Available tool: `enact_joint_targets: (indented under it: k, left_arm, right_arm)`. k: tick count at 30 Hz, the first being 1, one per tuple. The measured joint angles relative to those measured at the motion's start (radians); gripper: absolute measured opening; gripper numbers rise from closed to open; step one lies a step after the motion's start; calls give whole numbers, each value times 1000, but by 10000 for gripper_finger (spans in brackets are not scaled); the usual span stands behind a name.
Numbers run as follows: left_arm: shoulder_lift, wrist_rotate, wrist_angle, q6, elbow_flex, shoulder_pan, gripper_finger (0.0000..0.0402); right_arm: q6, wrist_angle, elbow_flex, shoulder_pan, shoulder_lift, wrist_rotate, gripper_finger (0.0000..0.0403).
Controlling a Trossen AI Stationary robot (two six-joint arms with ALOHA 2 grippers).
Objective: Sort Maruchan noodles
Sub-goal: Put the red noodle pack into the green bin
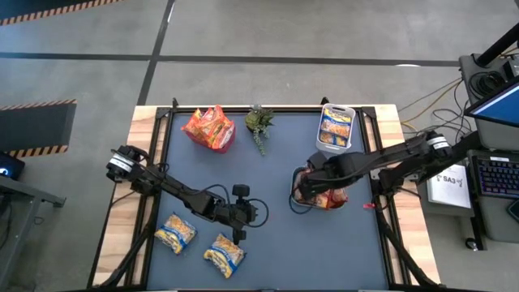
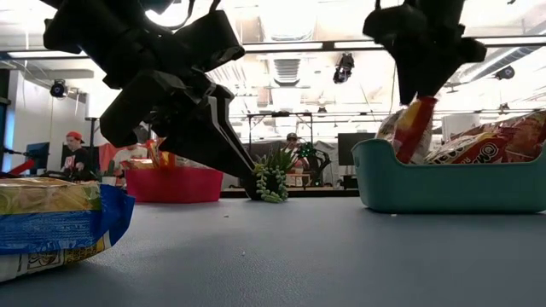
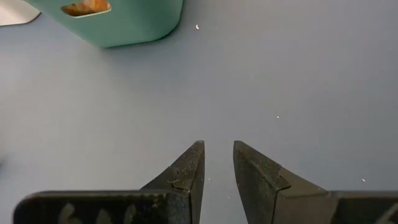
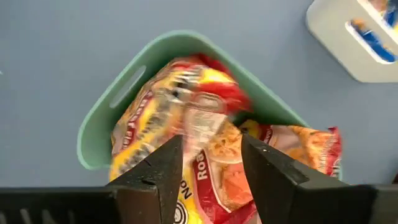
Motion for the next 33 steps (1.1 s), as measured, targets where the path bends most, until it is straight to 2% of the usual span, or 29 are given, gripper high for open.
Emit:
enact_joint_targets:
  k: [5, 13, 17, 26, 33]
  left_arm:
    - [0, 0, 0, 0, 0, 0, 68]
    - [0, 0, 4, 9, -1, 0, 68]
    - [0, 0, 6, 9, -2, 0, 68]
    - [0, 0, 8, 11, -2, 0, 68]
    - [0, 0, 8, 11, -2, 0, 68]
  right_arm:
    - [24, 7, 0, 11, -44, 38, 139]
    - [6, 69, -11, 54, 12, 121, 47]
    - [-34, 123, -11, 55, 68, 156, 15]
    - [-89, 170, -12, 55, 202, 155, 9]
    - [-136, 148, 19, 55, 219, 153, 9]
